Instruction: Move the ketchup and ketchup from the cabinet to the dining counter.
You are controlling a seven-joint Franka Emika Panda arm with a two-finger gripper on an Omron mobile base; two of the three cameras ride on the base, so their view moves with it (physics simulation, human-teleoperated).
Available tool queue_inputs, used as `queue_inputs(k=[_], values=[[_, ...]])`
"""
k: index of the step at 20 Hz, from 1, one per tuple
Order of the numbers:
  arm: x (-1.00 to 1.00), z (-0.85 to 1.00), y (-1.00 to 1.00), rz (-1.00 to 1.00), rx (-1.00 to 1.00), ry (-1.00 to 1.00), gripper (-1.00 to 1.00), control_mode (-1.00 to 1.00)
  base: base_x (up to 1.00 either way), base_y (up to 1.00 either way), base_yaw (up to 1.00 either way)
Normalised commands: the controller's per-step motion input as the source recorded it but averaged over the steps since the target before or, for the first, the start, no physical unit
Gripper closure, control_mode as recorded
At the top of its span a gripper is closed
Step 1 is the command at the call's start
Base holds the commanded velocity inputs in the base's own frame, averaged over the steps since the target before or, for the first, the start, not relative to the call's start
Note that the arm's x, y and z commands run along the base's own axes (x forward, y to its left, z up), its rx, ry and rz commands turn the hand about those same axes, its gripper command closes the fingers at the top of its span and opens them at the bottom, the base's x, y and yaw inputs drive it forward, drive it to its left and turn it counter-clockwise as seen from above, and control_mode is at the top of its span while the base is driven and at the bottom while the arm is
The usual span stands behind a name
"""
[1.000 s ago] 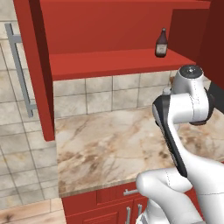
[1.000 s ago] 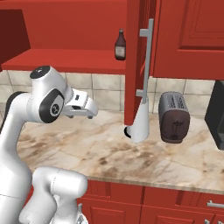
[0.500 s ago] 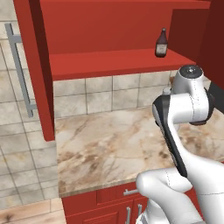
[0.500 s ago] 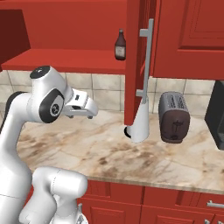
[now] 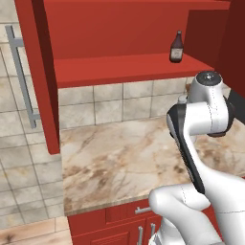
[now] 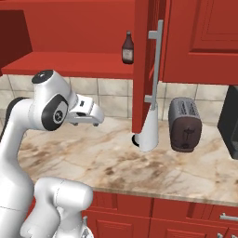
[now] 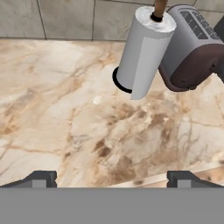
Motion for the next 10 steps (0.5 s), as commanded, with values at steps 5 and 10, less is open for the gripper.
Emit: queue_inputs(k=[5, 10], values=[[-0.05, 0.0, 0.0, 0.0, 0.0, -0.04, -1.0, -1.0, 0.0, 0.0, 0.0], [-0.08, 0.04, 0.01, -0.01, 0.0, -0.47, -1.0, -1.0, 0.0, 0.0, 0.0]])
